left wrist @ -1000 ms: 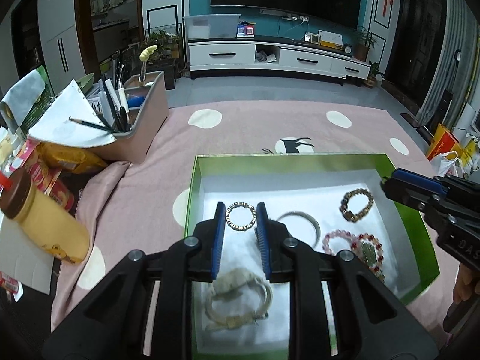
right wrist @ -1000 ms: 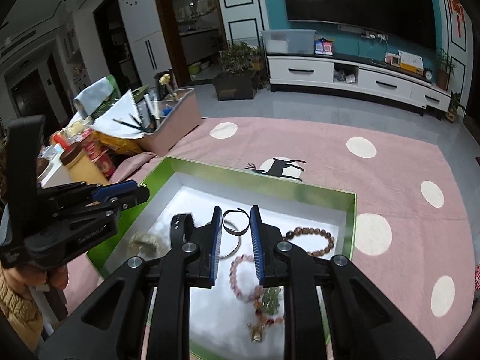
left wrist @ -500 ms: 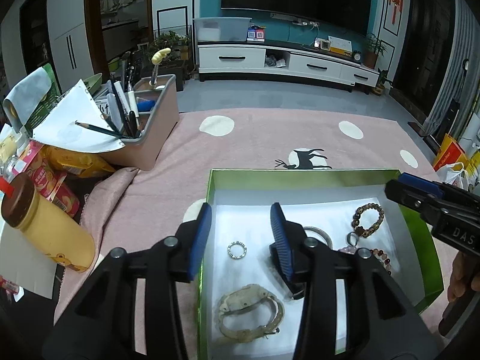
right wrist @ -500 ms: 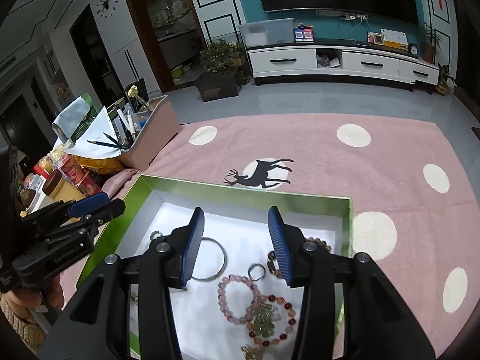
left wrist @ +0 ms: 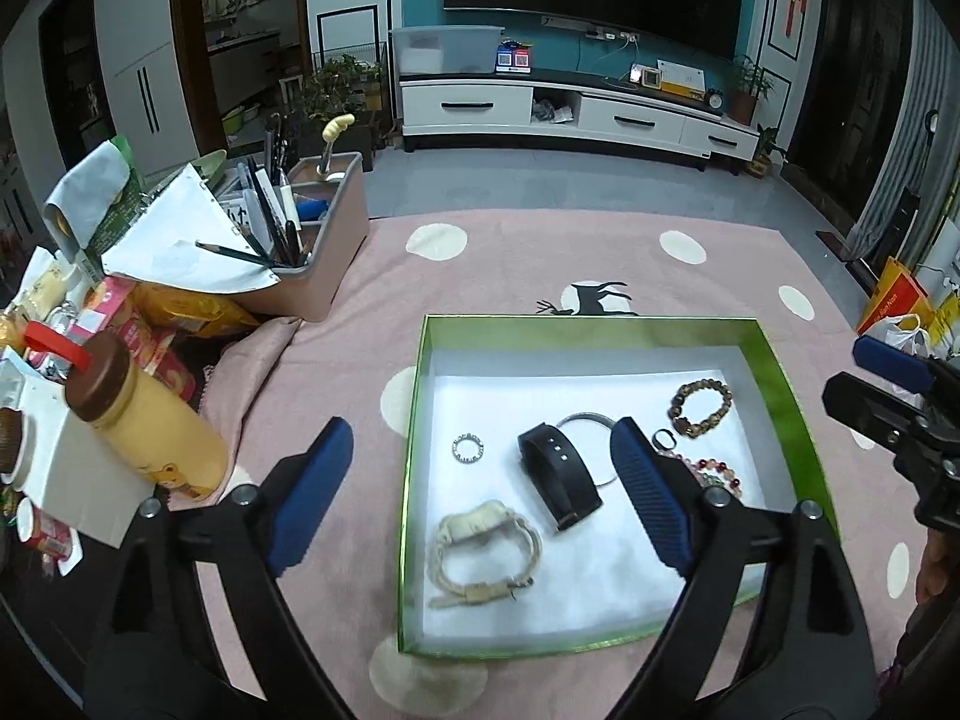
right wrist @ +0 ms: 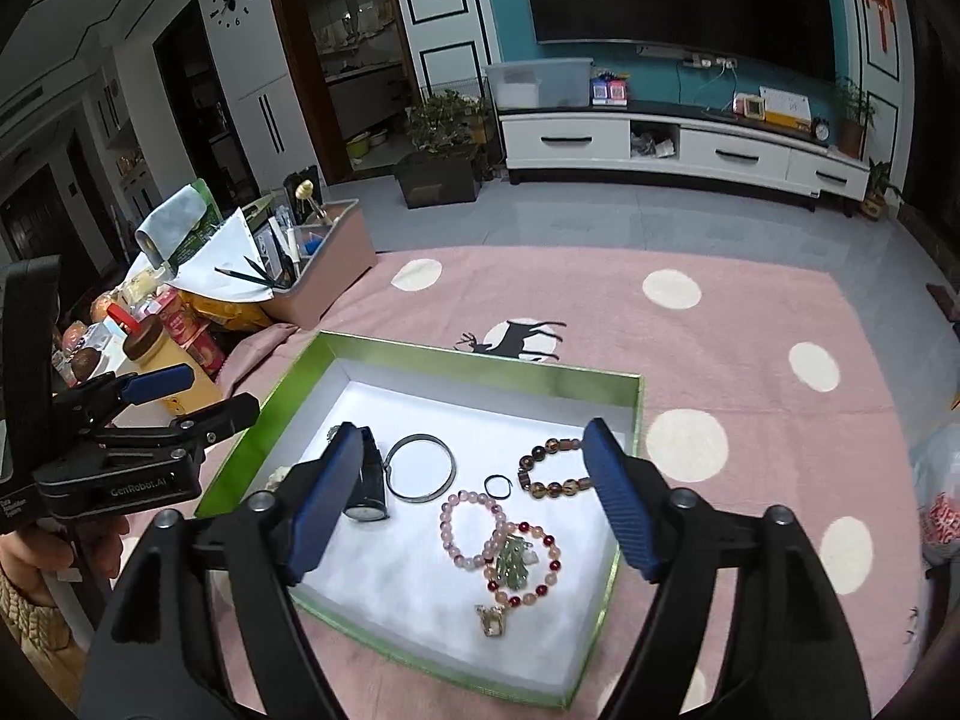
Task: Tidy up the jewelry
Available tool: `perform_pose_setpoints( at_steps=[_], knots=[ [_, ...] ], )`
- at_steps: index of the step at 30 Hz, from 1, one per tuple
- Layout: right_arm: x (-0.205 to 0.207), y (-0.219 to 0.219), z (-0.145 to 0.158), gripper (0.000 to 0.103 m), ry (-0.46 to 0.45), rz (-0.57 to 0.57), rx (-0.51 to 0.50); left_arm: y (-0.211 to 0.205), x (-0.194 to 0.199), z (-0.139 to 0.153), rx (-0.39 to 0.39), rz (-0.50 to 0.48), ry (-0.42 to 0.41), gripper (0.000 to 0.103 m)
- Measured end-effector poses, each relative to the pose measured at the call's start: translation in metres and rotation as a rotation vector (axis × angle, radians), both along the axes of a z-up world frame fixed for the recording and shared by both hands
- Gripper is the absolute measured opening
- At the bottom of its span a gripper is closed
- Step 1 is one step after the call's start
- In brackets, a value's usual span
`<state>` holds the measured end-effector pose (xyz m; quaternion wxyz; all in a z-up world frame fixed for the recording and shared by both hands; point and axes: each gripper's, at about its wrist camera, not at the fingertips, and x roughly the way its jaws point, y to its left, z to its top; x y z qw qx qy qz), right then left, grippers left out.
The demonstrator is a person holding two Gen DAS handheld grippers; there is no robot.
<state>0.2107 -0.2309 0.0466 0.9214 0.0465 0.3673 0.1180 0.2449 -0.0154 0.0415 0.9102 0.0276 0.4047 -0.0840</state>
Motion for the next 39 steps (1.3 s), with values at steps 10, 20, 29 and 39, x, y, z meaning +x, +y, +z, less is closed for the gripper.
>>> perform_pose_setpoints(
  at_steps=[10, 20, 29, 39],
  knots=[
    [-0.026, -0.002, 0.038, 0.092, -0.037, -0.012, -0.038, -0.011, -0.029, 0.042, 0.042, -0.011, -0.044, 0.100],
    [-0.043, 0.002, 0.070, 0.102, -0.017, -0.032, -0.095, -0.013, -0.044, 0.077, 0.097, 0.014, -0.074, 0.101],
    [-0.051, 0.002, 0.086, 0.102, -0.015, -0.044, -0.122, -0.015, -0.050, 0.101, 0.108, 0.043, -0.069, 0.101],
    [-0.054, 0.001, 0.099, 0.102, -0.025, -0.046, -0.126, -0.019, -0.047, 0.113, 0.096, 0.060, -0.039, 0.101]
  ],
)
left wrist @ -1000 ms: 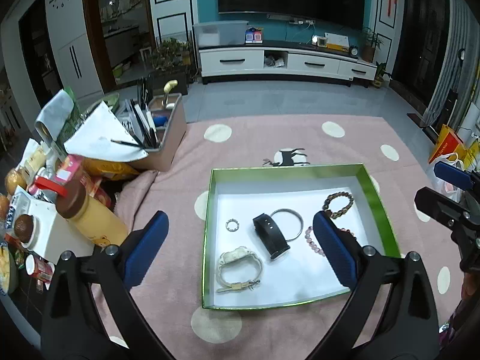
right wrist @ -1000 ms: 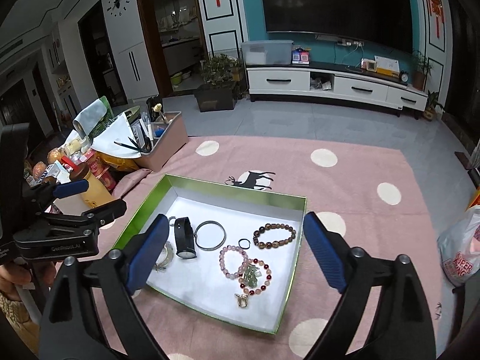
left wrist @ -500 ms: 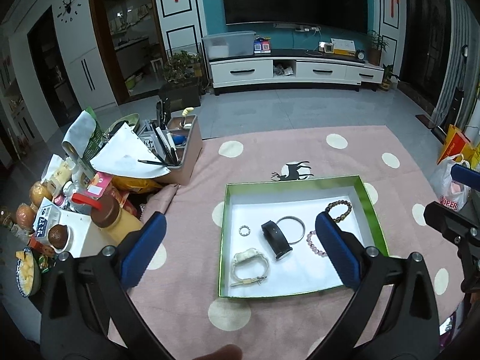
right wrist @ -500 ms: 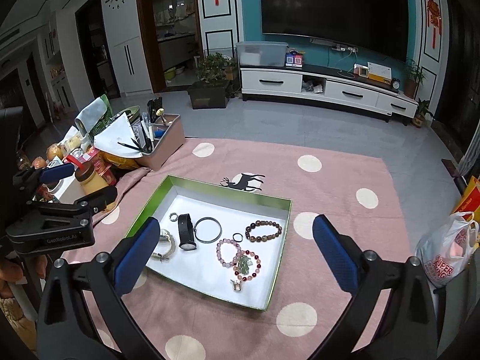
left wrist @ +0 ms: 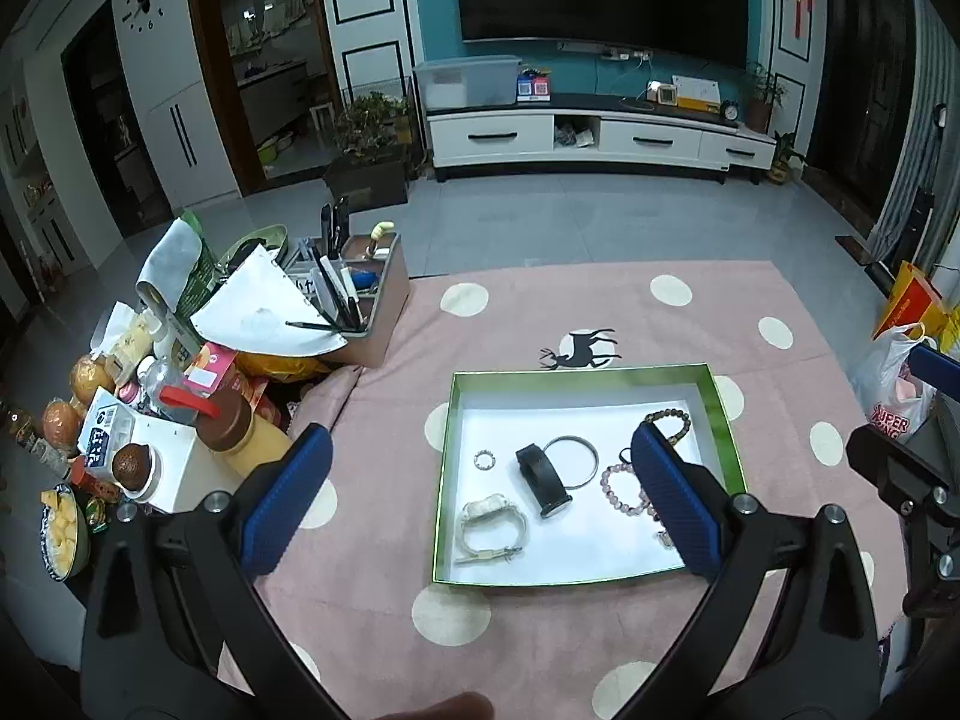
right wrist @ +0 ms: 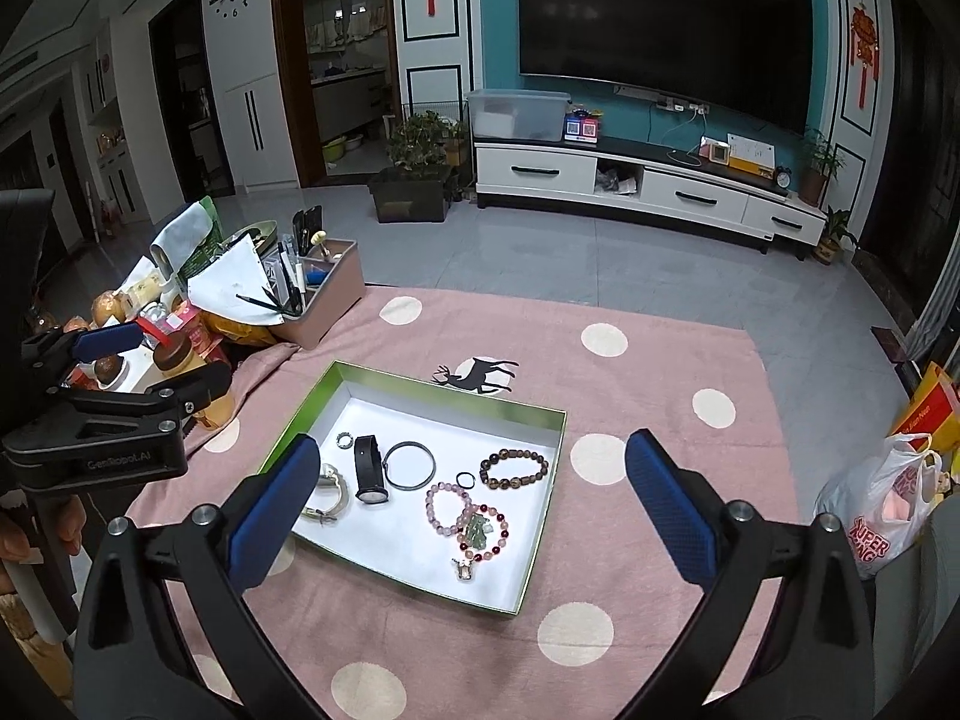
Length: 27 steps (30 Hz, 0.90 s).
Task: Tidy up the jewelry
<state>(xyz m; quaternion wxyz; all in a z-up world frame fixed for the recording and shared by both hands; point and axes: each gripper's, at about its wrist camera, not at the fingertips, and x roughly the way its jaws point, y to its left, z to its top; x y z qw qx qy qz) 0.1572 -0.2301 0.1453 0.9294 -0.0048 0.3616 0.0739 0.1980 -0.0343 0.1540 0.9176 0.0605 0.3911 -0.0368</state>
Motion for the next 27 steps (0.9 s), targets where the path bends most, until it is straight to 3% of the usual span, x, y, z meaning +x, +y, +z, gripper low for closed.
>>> perform_pose_setpoints(
  at_steps=[27],
  knots=[
    [0.028, 0.004, -0.039, 0.102, 0.079, -0.003, 0.001, -0.006, 0.026, -0.039, 0.013, 0.014, 0.078, 0.101]
  ],
)
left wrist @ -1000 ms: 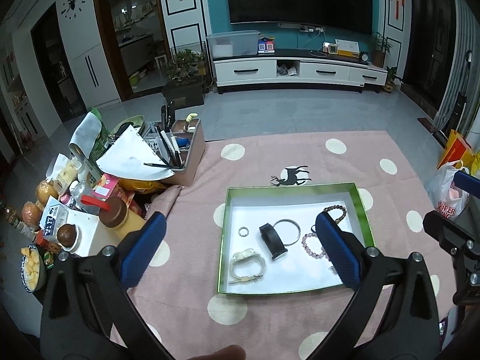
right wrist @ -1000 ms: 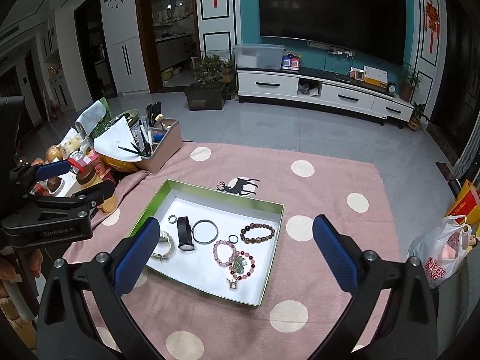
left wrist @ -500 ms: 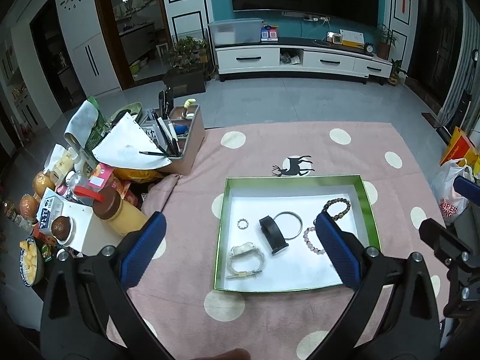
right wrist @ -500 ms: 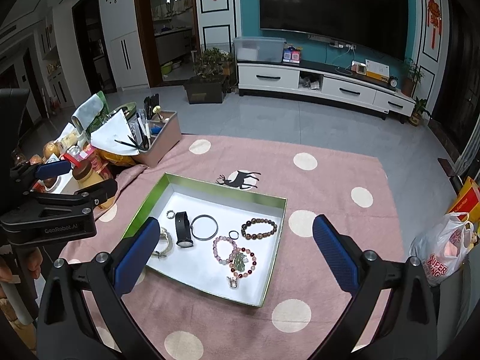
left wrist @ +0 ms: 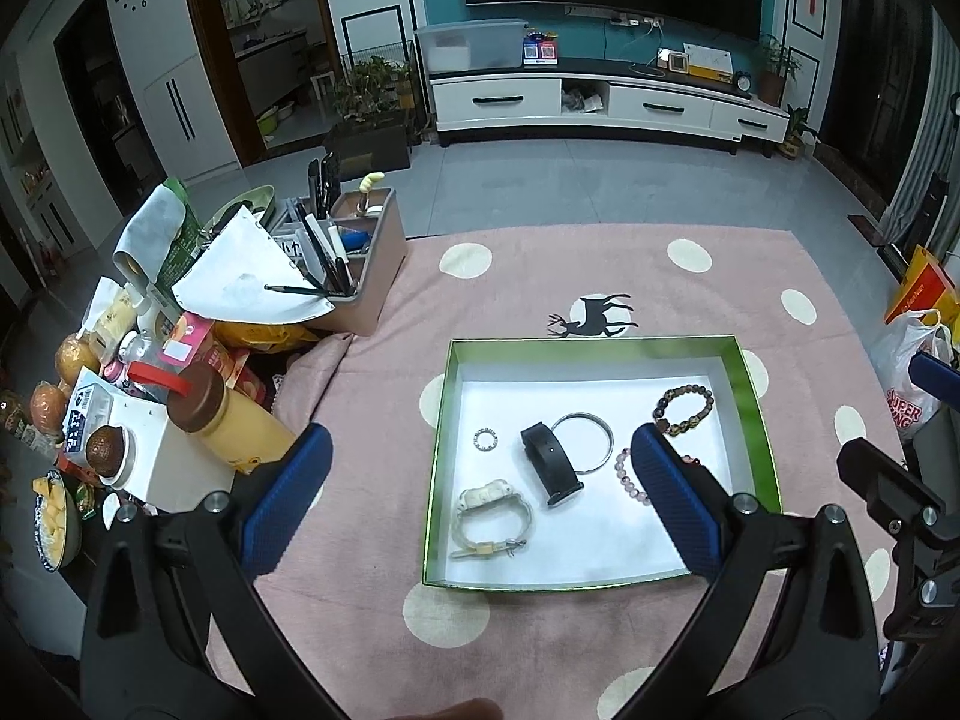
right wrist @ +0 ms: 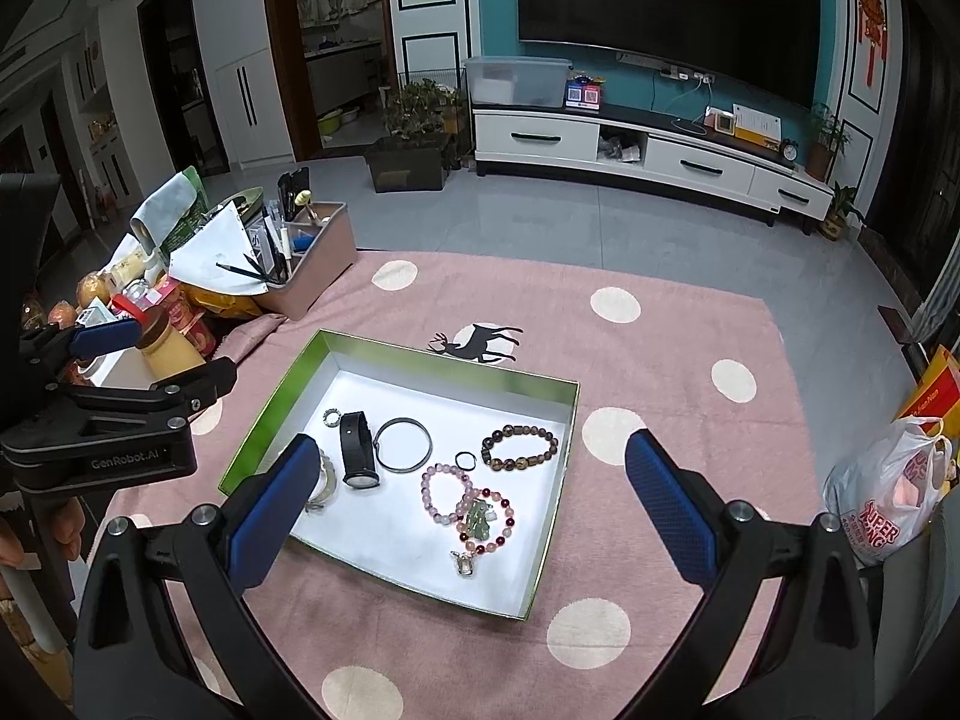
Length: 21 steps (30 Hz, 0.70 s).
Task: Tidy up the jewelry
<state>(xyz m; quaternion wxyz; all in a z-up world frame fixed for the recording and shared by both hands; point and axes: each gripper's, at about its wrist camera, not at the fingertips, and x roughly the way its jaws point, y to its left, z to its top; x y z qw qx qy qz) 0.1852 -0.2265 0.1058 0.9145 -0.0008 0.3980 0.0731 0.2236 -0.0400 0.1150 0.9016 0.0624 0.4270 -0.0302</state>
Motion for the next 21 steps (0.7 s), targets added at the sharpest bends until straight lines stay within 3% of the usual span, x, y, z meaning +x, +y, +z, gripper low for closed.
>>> perform_pose_setpoints(
  at_steps=[21],
  knots=[
    [0.0054, -0.0001, -0.0104, 0.102, 0.010, -0.008, -0.009, -0.0005, 0.0038, -0.0060, 0.007, 0.001, 0.007, 0.101]
  ],
)
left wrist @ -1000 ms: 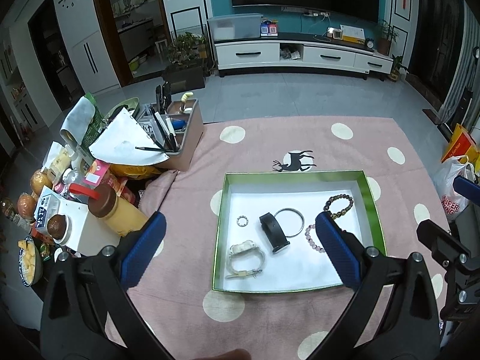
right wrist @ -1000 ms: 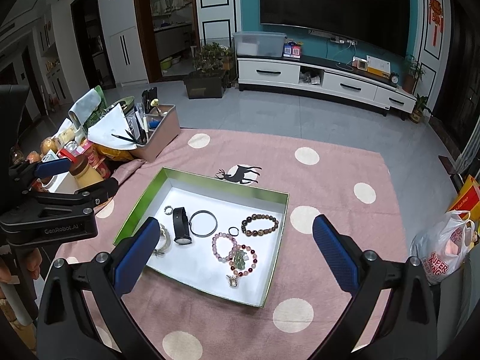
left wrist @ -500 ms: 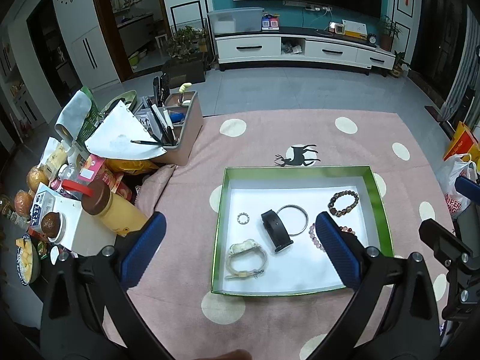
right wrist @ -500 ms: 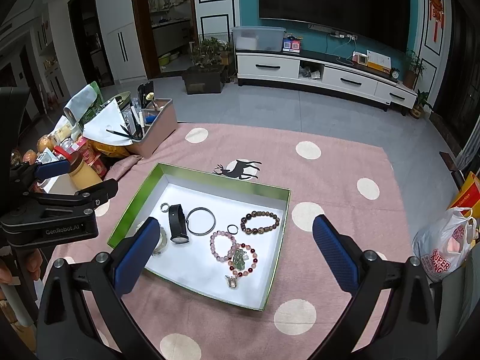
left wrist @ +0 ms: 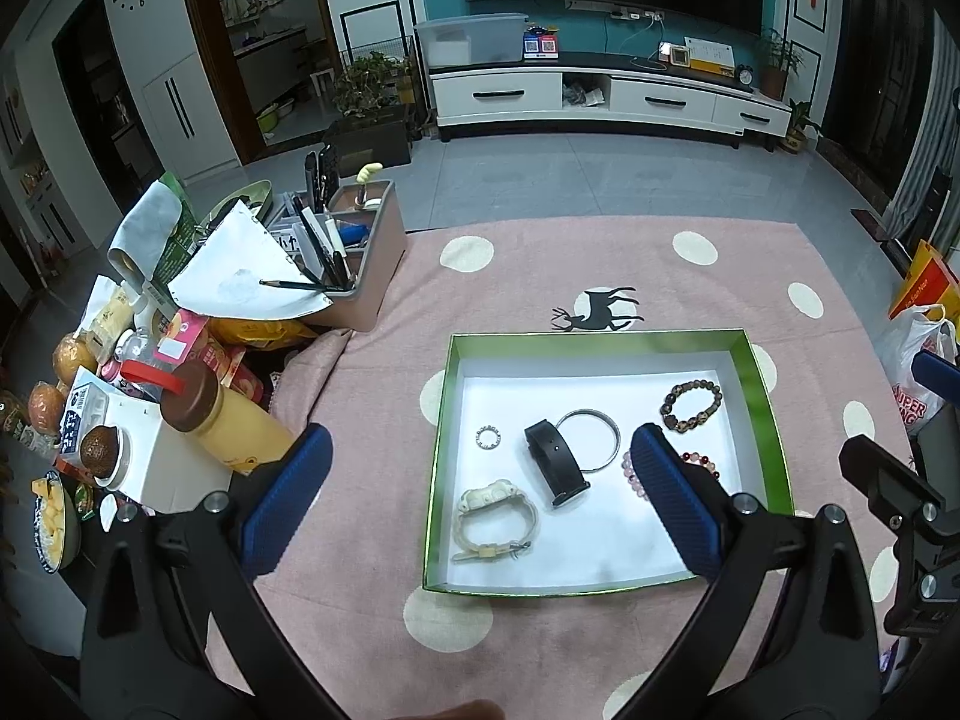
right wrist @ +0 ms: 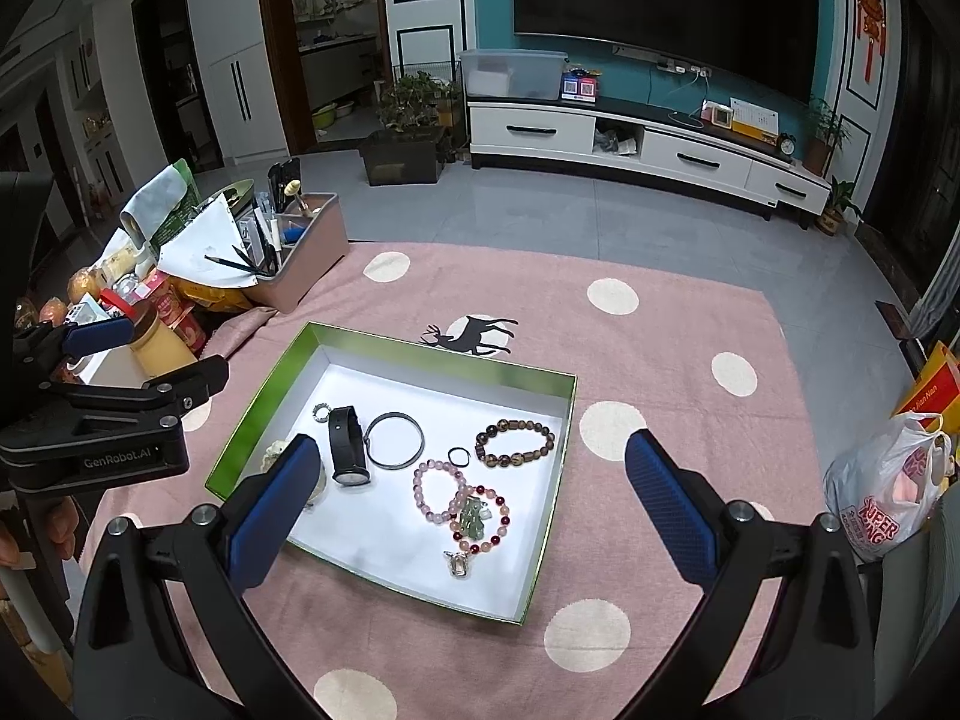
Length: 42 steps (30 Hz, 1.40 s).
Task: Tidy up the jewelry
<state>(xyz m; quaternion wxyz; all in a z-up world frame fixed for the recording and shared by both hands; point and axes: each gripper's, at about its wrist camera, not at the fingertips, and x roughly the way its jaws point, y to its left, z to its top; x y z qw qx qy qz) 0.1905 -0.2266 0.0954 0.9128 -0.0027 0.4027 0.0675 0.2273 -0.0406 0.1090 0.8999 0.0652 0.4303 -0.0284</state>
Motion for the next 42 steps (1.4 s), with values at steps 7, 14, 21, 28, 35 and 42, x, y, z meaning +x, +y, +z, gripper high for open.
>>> perform_pose_setpoints(
  at_steps=[7, 14, 21, 28, 35, 42],
  knots=[
    [0.0002, 0.0000, -0.0005, 0.102, 0.001, -0.001, -0.001, -0.0002, -0.0001, 0.0001, 0.000, 0.000, 0.000, 0.101],
    [0.0001, 0.0006, -0.0004, 0.102, 0.000, 0.001, -0.001, -0.0003, 0.0000, -0.0001, 0.000, -0.001, 0.000, 0.101],
    [0.0003, 0.0008, -0.0011, 0.102, 0.001, 0.000, 0.000, -0.0005, 0.0002, -0.0004, 0.000, 0.000, 0.001, 0.101],
    [0.0002, 0.0010, -0.0004, 0.102, 0.000, 0.000, -0.001, -0.0007, 0.0004, -0.0006, 0.001, 0.001, 0.002, 0.101],
    [0.0006, 0.0010, -0.0013, 0.102, 0.001, 0.001, -0.002, 0.0002, 0.0042, -0.0048, 0.000, 0.001, 0.004, 0.101],
    [0.0006, 0.0023, -0.0026, 0.102, 0.002, 0.001, -0.003, 0.0013, 0.0059, -0.0074, 0.000, 0.001, 0.007, 0.101]
  ],
)
